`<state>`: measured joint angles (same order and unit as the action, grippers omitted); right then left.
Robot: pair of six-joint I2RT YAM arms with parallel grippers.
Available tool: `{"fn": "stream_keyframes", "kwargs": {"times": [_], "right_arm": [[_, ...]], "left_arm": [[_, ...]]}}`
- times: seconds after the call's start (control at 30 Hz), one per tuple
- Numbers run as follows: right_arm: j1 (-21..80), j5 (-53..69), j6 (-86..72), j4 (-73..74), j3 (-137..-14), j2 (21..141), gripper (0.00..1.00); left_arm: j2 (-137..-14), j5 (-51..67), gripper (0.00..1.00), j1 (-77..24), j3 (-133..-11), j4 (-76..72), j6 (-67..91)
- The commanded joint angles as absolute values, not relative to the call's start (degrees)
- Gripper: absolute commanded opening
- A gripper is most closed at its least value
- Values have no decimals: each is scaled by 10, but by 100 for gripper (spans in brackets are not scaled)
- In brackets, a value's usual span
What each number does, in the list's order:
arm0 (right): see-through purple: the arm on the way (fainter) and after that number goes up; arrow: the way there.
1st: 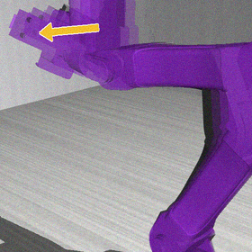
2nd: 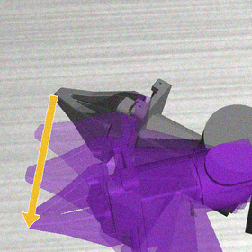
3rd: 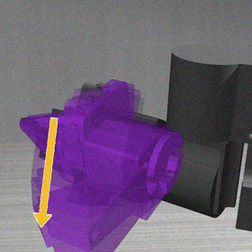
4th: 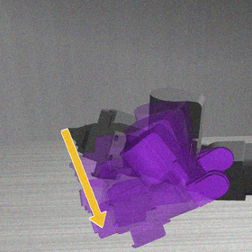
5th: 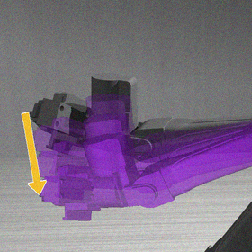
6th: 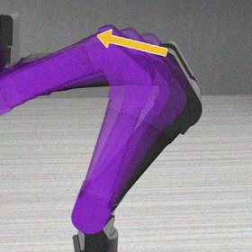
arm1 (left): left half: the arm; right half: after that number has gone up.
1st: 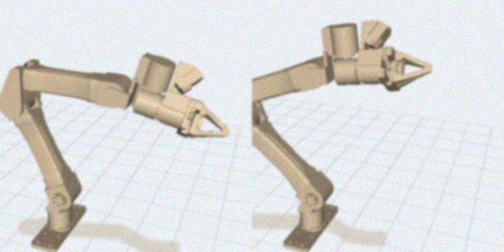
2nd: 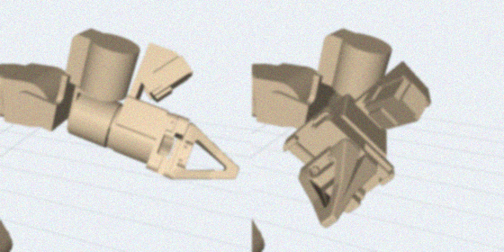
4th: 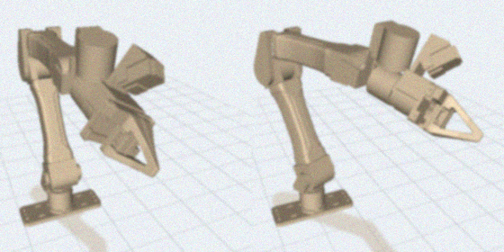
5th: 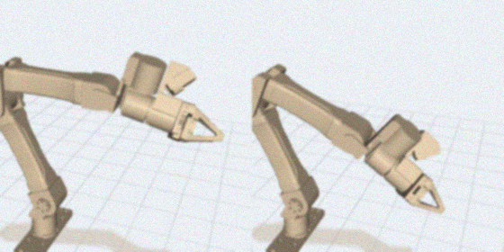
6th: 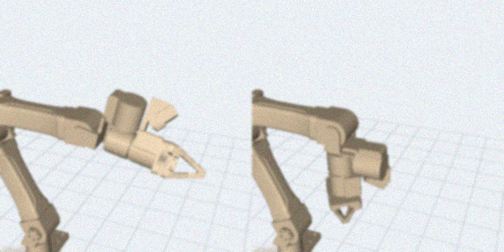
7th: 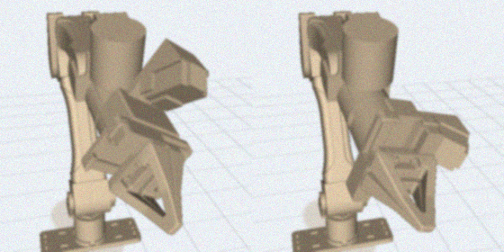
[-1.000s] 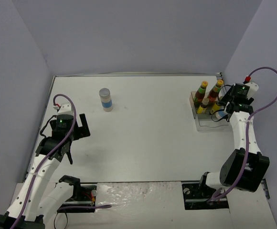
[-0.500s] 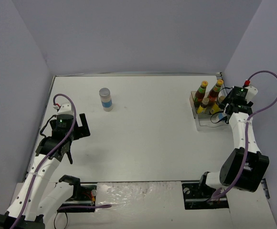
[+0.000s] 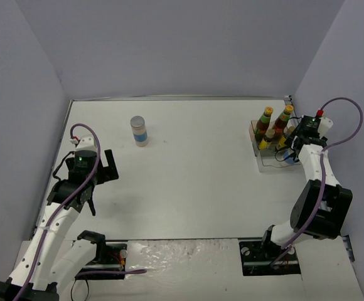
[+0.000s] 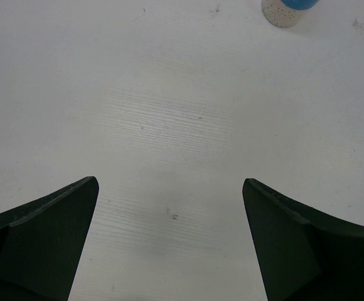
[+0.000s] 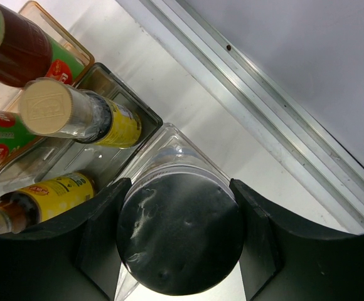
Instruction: Organize the condiment bottles
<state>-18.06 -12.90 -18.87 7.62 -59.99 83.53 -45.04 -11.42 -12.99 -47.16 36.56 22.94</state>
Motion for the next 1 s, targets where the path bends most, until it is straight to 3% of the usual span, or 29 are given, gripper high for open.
{"fn": "stream_keyframes", "kwargs": {"times": [0.0,0.3,0.47,0.57,0.7,0.97], "right_arm": [[-188,-148,-198,11,-591,846,15],[-189,-146,-208,11,-578,846,52],[-188,-121,-221,26,-590,806,83],[-188,-100,-219,70,-627,782,92],[-185,-79,-227,87,-648,734,100],[-135,-42,-218,100,-654,640,100]], "left_arm": [[-456,-115,97,-124,-487,341,226],[-473,-78,97,-124,-486,330,225],[-503,-30,97,-124,-499,319,230],[-538,-20,97,-124,-525,301,232],[-605,-7,97,-125,-576,272,216],[-770,26,97,-124,-728,233,179]]}}
